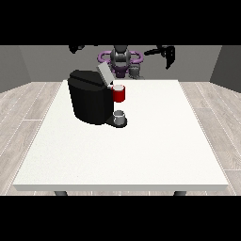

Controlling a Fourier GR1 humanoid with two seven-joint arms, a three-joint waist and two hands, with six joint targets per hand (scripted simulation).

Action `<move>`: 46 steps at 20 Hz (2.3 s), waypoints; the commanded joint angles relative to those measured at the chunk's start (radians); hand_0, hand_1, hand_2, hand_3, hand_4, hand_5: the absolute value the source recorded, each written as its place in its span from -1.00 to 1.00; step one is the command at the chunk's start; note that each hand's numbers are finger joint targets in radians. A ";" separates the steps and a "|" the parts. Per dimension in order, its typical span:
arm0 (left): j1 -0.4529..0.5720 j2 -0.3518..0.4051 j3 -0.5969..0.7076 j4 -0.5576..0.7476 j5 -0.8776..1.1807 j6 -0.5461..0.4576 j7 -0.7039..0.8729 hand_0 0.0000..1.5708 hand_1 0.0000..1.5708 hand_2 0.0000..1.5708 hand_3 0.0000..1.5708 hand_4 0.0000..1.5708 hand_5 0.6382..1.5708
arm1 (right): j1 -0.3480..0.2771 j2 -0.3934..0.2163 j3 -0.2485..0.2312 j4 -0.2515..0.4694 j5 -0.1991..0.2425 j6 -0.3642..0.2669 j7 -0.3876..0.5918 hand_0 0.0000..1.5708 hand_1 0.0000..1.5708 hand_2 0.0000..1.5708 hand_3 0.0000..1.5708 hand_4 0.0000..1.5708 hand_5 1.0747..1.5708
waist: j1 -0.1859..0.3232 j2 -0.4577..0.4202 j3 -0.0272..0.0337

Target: Insert the coffee pod into the coffee machine and close the lid

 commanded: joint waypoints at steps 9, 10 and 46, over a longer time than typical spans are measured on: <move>0.171 -0.051 -0.055 -0.230 0.127 -0.030 0.021 -1.00 -1.00 -1.00 -1.00 -1.00 1.00 | -0.080 -0.014 0.029 0.062 0.060 0.045 -0.040 -1.00 -1.00 -1.00 -1.00 -1.00 1.00 | 0.079 0.072 0.0006; 0.178 -0.049 -0.051 -0.254 0.166 -0.074 0.054 -1.00 -1.00 -1.00 -1.00 -0.89 1.00 | -0.110 -0.004 0.027 0.072 0.058 0.028 0.008 -1.00 -1.00 -1.00 -1.00 -0.84 1.00 | 0.089 0.065 0.0005; 0.366 0.013 -0.171 -0.674 0.306 0.039 0.213 -1.00 -1.00 -1.00 -1.00 -1.00 1.00 | -0.500 0.040 0.002 0.425 0.111 0.053 -0.021 -1.00 -1.00 -1.00 -1.00 -1.00 1.00 | 0.069 0.270 0.0002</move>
